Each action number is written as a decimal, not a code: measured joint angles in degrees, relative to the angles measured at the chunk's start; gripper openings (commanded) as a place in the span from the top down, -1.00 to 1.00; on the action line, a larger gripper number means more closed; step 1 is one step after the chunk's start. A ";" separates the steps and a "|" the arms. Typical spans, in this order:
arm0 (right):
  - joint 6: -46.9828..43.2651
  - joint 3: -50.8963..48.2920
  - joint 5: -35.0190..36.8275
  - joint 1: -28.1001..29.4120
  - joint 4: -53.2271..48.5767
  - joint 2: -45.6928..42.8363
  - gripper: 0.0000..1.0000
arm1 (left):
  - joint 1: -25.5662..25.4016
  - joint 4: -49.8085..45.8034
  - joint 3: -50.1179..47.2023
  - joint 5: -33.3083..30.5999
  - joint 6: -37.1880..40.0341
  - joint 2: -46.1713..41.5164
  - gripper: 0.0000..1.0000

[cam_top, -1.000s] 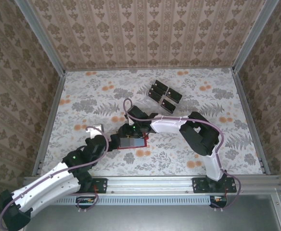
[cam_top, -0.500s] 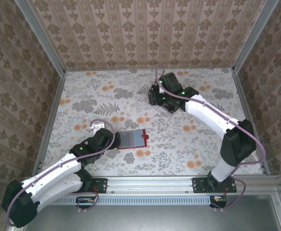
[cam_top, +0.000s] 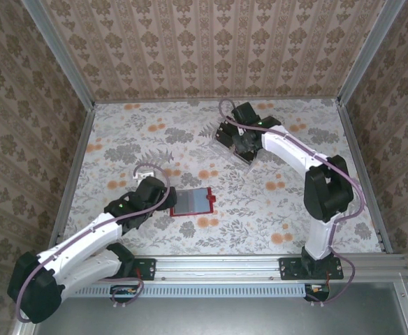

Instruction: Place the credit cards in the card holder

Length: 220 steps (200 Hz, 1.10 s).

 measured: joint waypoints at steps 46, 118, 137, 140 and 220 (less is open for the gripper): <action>-1.33 0.00 1.46 0.00 -0.15 2.56 0.23 | 0.76 0.04 0.02 0.42 0.39 0.07 -1.00; -2.12 0.00 2.56 0.00 0.07 5.73 0.23 | 1.46 0.61 0.02 1.27 0.39 0.39 -0.99; -2.67 0.00 2.54 0.00 0.07 6.08 0.25 | 1.46 0.66 0.02 1.46 0.39 0.42 -1.00; -2.64 0.00 2.54 0.00 0.07 6.10 0.27 | 1.46 0.66 0.02 1.46 0.39 0.42 -0.99; -3.06 0.00 1.57 0.00 0.11 6.12 0.62 | 1.46 0.66 0.02 1.64 0.39 0.42 -1.00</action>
